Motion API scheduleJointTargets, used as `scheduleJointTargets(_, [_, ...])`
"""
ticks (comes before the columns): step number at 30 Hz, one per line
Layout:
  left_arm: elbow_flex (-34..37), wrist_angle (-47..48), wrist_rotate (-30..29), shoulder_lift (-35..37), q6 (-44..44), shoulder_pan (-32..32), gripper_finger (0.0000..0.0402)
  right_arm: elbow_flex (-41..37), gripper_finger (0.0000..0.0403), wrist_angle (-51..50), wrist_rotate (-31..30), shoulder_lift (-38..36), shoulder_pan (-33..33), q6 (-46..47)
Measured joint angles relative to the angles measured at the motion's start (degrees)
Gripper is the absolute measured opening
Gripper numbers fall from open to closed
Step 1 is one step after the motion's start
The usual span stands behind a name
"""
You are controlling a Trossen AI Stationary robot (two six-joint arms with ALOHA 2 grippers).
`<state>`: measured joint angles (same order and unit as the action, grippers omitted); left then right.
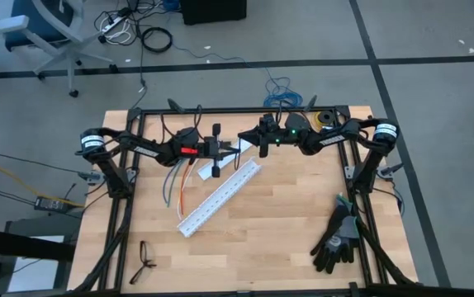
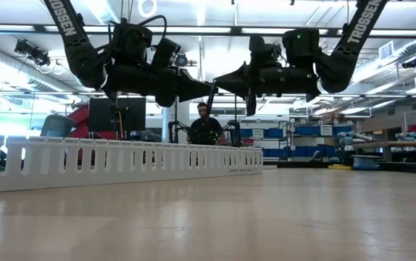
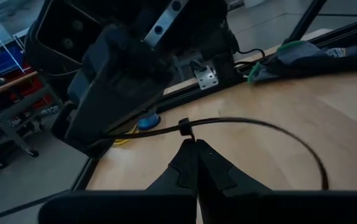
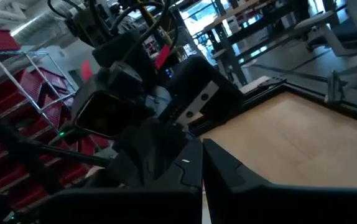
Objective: Ziptie cables
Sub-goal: Wrap the cable wires with the black zip tie
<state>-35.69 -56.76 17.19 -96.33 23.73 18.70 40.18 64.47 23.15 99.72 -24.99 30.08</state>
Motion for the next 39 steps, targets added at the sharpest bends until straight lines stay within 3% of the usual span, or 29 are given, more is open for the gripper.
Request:
scheduleJointTargets(8, [0.0, 0.4, 0.2, 0.0, 0.8, 0.2, 0.0000, 0.0, 0.0018, 0.9, 3.6, 0.0, 0.9, -3.0])
scheduleJointTargets(13, [0.0, 0.9, -0.1, 0.0, 1.3, 0.4, 0.0000, 0.0, 0.0064, 1.6, 6.9, 0.0, 0.8, -2.8])
scheduleJointTargets(22, [0.3, 0.9, -1.7, 0.3, 1.2, 1.2, 0.0000, 0.0, 0.0149, 1.5, 7.0, 0.0, 0.7, -4.4])
scheduleJointTargets(33, [10.8, 1.2, -3.8, 14.1, -2.4, 3.0, 0.0000, 0.0, 0.0152, 0.7, 5.6, 0.0, 0.6, -3.8])
scheduleJointTargets(39, [16.3, 2.6, -4.7, 17.8, -6.7, 3.1, 0.0000, 0.0, 0.0151, -8.4, 5.0, 0.0, 0.6, -8.2])
